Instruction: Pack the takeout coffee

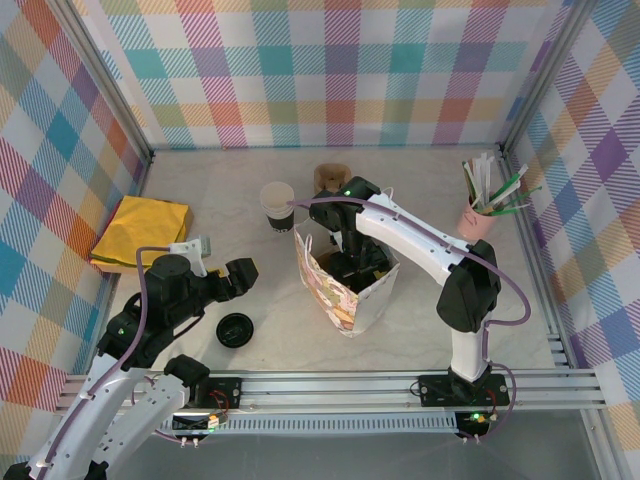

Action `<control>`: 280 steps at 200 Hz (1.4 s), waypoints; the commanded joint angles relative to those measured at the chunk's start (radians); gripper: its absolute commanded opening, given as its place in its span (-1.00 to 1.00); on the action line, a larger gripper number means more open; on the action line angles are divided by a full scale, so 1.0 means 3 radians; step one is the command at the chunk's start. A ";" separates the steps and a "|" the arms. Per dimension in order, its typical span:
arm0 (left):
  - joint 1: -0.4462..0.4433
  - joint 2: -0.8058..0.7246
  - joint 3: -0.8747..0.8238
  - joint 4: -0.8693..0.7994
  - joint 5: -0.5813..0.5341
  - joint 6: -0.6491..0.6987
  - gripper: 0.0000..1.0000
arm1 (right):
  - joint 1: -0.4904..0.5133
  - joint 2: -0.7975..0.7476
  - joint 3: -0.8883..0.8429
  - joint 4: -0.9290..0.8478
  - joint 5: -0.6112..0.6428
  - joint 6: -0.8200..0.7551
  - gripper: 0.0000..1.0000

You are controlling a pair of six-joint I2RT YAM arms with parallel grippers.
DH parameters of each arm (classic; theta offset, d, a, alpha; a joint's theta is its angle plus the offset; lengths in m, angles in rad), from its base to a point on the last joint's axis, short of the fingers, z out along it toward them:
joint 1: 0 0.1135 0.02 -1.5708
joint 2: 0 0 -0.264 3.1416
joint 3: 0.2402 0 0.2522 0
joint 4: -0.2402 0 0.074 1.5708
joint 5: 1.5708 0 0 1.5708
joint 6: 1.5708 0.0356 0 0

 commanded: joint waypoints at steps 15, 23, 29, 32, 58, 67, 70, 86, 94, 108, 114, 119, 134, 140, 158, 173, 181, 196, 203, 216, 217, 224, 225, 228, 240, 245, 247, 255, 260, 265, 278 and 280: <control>-0.0005 0.0001 -0.0008 0.0013 0.0040 0.0077 0.99 | -0.0018 0.0036 0.0001 -0.0207 -0.0027 -0.0034 0.38; -0.0005 0.0001 -0.0008 0.0018 0.0040 0.0075 0.99 | -0.0018 0.0032 -0.0011 -0.0200 -0.0024 -0.0034 0.38; -0.0005 0.0001 -0.0007 0.0016 0.0040 0.0077 0.99 | -0.0018 0.0031 -0.0021 -0.0192 -0.0025 -0.0040 0.38; -0.0005 0.0001 -0.0006 0.0014 0.0040 0.0072 0.99 | -0.0018 0.0030 -0.0026 -0.0190 -0.0024 -0.0041 0.38; -0.0004 0.0001 -0.0009 0.0014 0.0040 0.0074 0.99 | -0.0018 0.0030 -0.0048 -0.0165 -0.0019 -0.0041 0.38; -0.0005 0.0001 -0.0013 0.0013 0.0040 0.0076 0.99 | -0.0018 0.0030 -0.0052 -0.0165 -0.0019 -0.0040 0.38; -0.0004 0.0001 -0.0013 0.0010 0.0040 0.0074 0.99 | -0.0018 0.0030 -0.0052 -0.0162 -0.0018 -0.0041 0.38; -0.0005 0.0003 -0.0014 0.0008 0.0035 0.0076 0.99 | -0.0018 0.0030 -0.0056 -0.0160 -0.0009 -0.0044 0.38; -0.0002 0.0001 -0.0012 0.0008 0.0035 0.0075 0.99 | -0.0018 0.0030 -0.0056 -0.0160 -0.0004 -0.0045 0.38; -0.0005 0.0001 -0.0012 0.0008 0.0035 0.0075 0.99 | -0.0021 0.0030 -0.0053 -0.0154 0.0012 -0.0049 0.38; -0.0005 0.0001 -0.0011 0.0008 0.0035 0.0075 0.99 | -0.0021 0.0035 -0.0054 -0.0154 0.0014 -0.0052 0.38; -0.0004 0.0001 -0.0012 0.0008 0.0035 0.0074 0.99 | -0.0020 0.0036 -0.0053 -0.0154 0.0013 -0.0050 0.38; -0.0005 -0.0001 -0.0014 0.0003 0.0035 0.0075 0.99 | -0.0023 0.0040 -0.0053 -0.0154 0.0014 -0.0049 0.38; -0.0004 0.0001 -0.0011 0.0004 0.0035 0.0076 0.99 | -0.0023 0.0039 -0.0053 -0.0151 0.0017 -0.0049 0.38; -0.0002 0.0000 -0.0011 0.0003 0.0034 0.0074 0.99 | -0.0023 0.0041 -0.0048 -0.0149 0.0021 -0.0049 0.38; -0.0020 0.0001 -0.0015 0.0003 0.0035 0.0076 0.99 | -0.0020 0.0045 -0.0051 -0.0149 0.0017 -0.0049 0.38; -0.0004 0.0001 -0.0011 0.0003 0.0035 0.0073 0.99 | -0.0023 0.0046 -0.0052 -0.0144 0.0017 -0.0054 0.38; -0.0005 0.0001 -0.0012 0.0003 0.0035 0.0077 0.99 | -0.0023 0.0041 -0.0063 -0.0139 0.0017 -0.0057 0.38; -0.0005 0.0001 -0.0018 0.0006 0.0035 0.0074 0.99 | -0.0026 0.0041 -0.0067 -0.0134 0.0017 -0.0054 0.38; -0.0005 0.0001 -0.0015 0.0003 0.0035 0.0073 0.99 | -0.0028 0.0045 -0.0068 -0.0129 0.0017 -0.0056 0.38; -0.0005 0.0001 -0.0013 0.0001 0.0035 0.0073 0.99 | -0.0030 0.0045 -0.0068 -0.0129 0.0017 -0.0055 0.38; -0.0005 0.0000 -0.0016 -0.0002 0.0035 0.0073 0.99 | -0.0028 0.0046 -0.0073 -0.0125 0.0020 -0.0059 0.38; -0.0005 0.0001 -0.0016 -0.0002 0.0035 0.0075 0.99 | -0.0028 0.0046 -0.0073 -0.0124 0.0018 -0.0059 0.38; -0.0005 0.0003 -0.0016 -0.0002 0.0034 0.0078 0.99 | -0.0028 0.0046 -0.0069 -0.0124 0.0017 -0.0059 0.38; -0.0005 0.0001 -0.0010 -0.0007 0.0031 0.0076 0.99 | -0.0028 0.0046 -0.0077 -0.0119 0.0017 -0.0060 0.38; -0.0005 0.0001 -0.0008 -0.0008 0.0031 0.0073 0.99 | -0.0028 0.0048 -0.0078 -0.0121 0.0018 -0.0062 0.38; -0.0005 -0.0001 -0.0009 -0.0006 0.0030 0.0073 0.99 | -0.0028 0.0050 -0.0078 -0.0117 0.0016 -0.0064 0.37; -0.0005 0.0000 -0.0014 -0.0007 0.0034 0.0073 0.99 | -0.0028 0.0051 -0.0083 -0.0114 0.0015 -0.0064 0.38; -0.0005 0.0001 -0.0015 -0.0007 0.0035 0.0077 0.99 | -0.0028 0.0051 -0.0084 -0.0114 0.0016 -0.0064 0.38; -0.0005 0.0001 -0.0012 -0.0007 0.0035 0.0073 0.99 | -0.0028 0.0050 -0.0084 -0.0108 0.0017 -0.0064 0.38; -0.0005 0.0001 -0.0013 -0.0002 0.0034 0.0075 0.99 | -0.0028 0.0045 -0.0090 -0.0111 0.0012 -0.0064 0.38; -0.0005 0.0001 -0.0012 -0.0002 0.0035 0.0075 0.99 | -0.0028 0.0046 -0.0091 -0.0105 0.0017 -0.0064 0.38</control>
